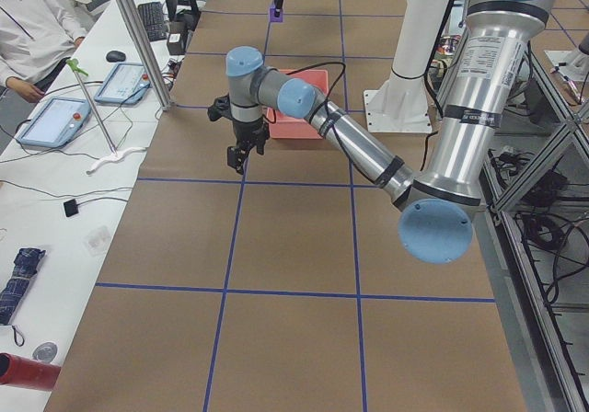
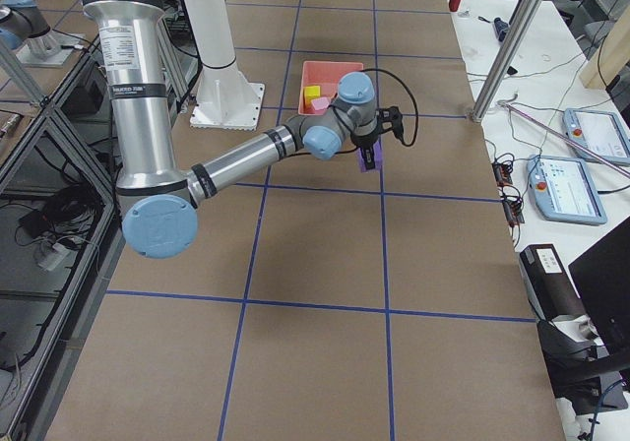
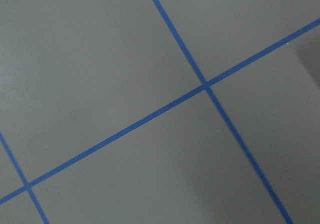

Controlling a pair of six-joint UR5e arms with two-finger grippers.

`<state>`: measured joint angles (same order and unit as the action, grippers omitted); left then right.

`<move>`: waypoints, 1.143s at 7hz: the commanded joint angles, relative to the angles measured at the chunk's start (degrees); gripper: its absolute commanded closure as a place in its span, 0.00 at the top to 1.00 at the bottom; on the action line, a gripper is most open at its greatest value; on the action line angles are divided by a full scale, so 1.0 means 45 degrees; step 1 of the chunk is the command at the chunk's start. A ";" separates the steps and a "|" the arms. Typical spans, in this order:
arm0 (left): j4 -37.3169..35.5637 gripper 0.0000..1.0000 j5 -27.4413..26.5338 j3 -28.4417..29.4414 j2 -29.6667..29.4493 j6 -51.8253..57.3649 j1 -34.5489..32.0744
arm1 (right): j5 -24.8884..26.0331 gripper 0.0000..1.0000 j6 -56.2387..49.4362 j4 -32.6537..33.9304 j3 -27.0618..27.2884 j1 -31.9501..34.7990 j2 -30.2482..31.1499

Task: Place blocks into pink bin with both arms
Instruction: 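Carry the purple cube into the bin and release it with the right gripper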

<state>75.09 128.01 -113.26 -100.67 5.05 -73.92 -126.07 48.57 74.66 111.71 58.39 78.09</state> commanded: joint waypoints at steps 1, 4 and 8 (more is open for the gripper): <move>0.0946 1.00 0.0090 0.0965 0.1369 0.0597 -0.1943 | 0.1500 0.00 0.2521 0.3763 0.0466 -0.1737 -0.3586; 0.1516 1.00 0.0166 0.1301 0.1472 0.0674 -0.2362 | 0.4760 0.00 0.6030 0.5162 0.0119 -0.4918 -0.6190; 0.1516 1.00 0.0185 0.1320 0.1453 0.0577 -0.2342 | 0.7915 0.59 0.9146 0.5656 -0.3294 -0.7642 -0.9573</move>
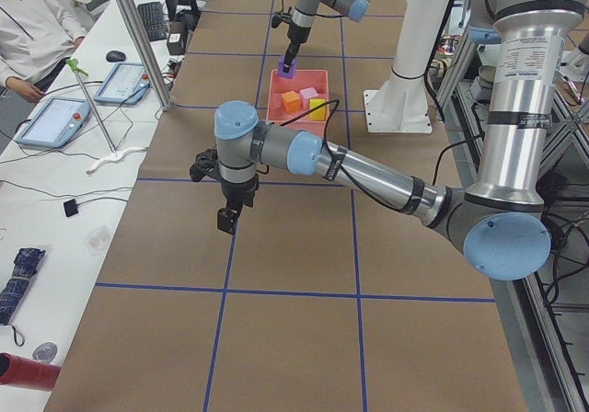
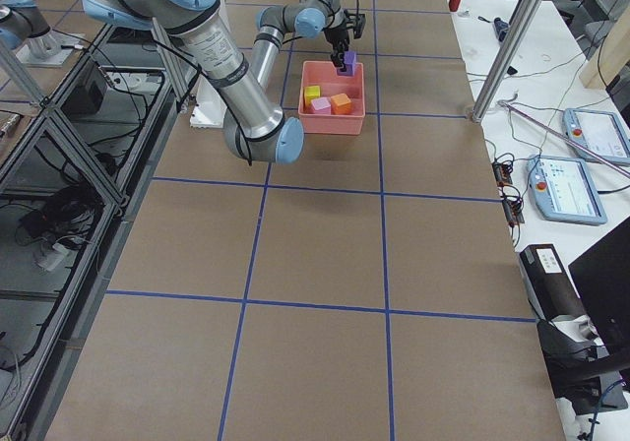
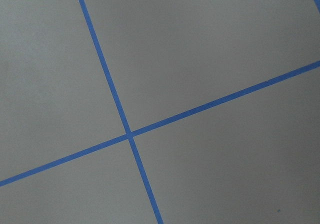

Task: Place blocks into pink bin with both arms
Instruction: 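Carry the purple cube into the bin and release it with the right gripper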

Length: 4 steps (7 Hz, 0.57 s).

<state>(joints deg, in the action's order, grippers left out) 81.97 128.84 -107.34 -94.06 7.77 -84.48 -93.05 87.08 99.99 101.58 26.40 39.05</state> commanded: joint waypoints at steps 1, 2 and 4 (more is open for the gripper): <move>0.0007 1.00 0.0001 0.0024 -0.0017 -0.0028 0.0003 | 0.0773 0.92 0.0590 0.0026 -0.1611 -0.0630 -0.1272; 0.0008 1.00 0.0001 0.0044 -0.0017 -0.0028 0.0042 | 0.0794 0.99 0.0571 0.0045 -0.1636 -0.0651 -0.1314; 0.0008 1.00 0.0020 0.0102 -0.0017 -0.0028 0.0042 | 0.0697 0.99 0.0377 0.0084 -0.1443 -0.0612 -0.1315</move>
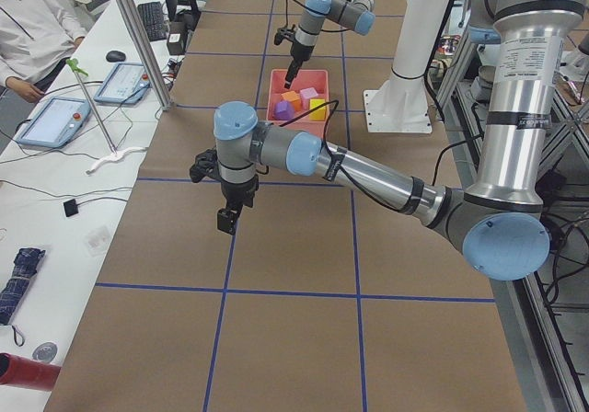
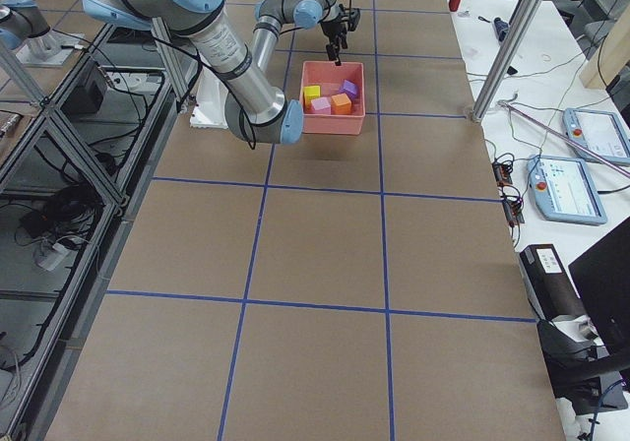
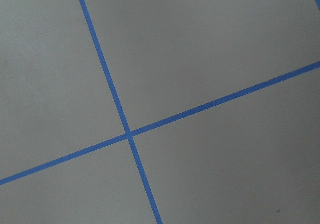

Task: Place blocks into pink bin with both arms
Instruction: 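Carry the purple cube into the bin and release it with the right gripper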

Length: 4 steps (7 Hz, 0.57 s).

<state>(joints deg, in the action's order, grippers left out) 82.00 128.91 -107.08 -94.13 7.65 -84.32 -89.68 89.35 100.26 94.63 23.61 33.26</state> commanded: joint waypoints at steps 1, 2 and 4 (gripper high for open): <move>0.0000 1.00 -0.0013 0.0104 0.0019 0.0000 0.0007 | -0.0128 0.99 -0.0805 0.0294 0.0336 0.0259 -0.0009; 0.0000 1.00 -0.0013 0.0066 0.0213 0.0000 0.0007 | -0.0689 0.99 -0.1740 0.0800 0.0628 0.1016 0.0050; 0.0000 1.00 -0.0032 0.0046 0.0409 0.0097 -0.0051 | -0.3243 0.99 -0.4040 0.0864 0.1001 0.3395 0.0729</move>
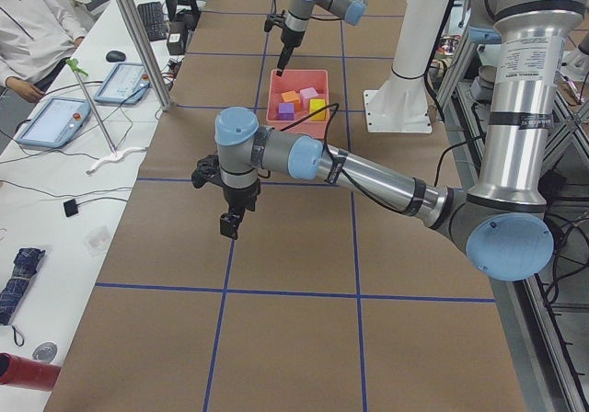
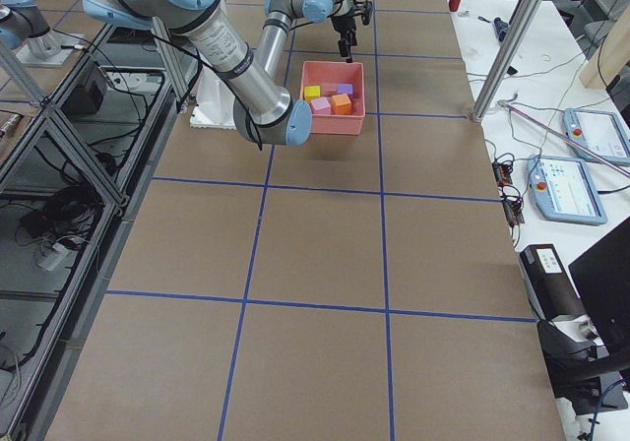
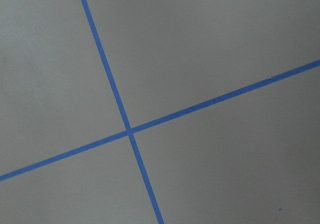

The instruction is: Place blocks into pink bin with both arms

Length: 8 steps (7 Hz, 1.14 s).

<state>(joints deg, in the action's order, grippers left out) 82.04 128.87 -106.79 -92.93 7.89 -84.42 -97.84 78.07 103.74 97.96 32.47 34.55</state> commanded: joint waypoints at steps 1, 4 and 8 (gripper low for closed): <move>-0.0027 1.00 -0.0005 0.0137 0.0645 -0.0151 -0.0029 | -0.2659 0.99 -0.3287 0.0052 0.0456 0.2713 0.1221; 0.0011 1.00 0.0015 0.0510 0.1096 -0.0739 -0.0614 | -0.5496 0.99 -0.9612 -0.0027 0.0576 0.6484 0.3877; 0.1575 1.00 0.1882 0.0470 0.3010 0.0794 -0.1684 | -0.7024 1.00 -1.6686 0.0051 0.0420 0.9983 0.6944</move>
<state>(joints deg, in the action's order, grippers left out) 88.47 133.20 -104.74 -81.55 7.56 -89.57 -127.68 13.01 103.80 100.13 72.56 61.36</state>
